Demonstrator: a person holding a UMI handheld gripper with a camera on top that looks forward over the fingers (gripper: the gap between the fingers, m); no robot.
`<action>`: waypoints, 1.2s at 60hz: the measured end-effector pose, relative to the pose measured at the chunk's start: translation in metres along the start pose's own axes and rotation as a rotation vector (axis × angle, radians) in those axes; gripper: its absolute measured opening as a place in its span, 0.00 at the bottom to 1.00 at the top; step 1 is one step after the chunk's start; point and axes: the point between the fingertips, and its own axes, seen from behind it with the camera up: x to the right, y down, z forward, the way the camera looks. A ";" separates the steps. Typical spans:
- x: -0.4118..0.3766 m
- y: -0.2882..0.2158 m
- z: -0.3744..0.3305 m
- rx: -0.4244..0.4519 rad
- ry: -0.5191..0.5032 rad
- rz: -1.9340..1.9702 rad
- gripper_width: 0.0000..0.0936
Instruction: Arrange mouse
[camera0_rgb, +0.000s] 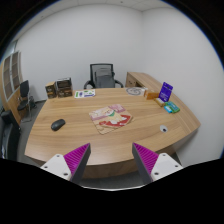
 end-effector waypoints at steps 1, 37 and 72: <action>0.000 0.000 0.000 0.000 0.000 0.000 0.93; -0.136 0.018 0.033 -0.013 -0.104 0.014 0.94; -0.305 0.020 0.110 0.018 -0.203 -0.046 0.94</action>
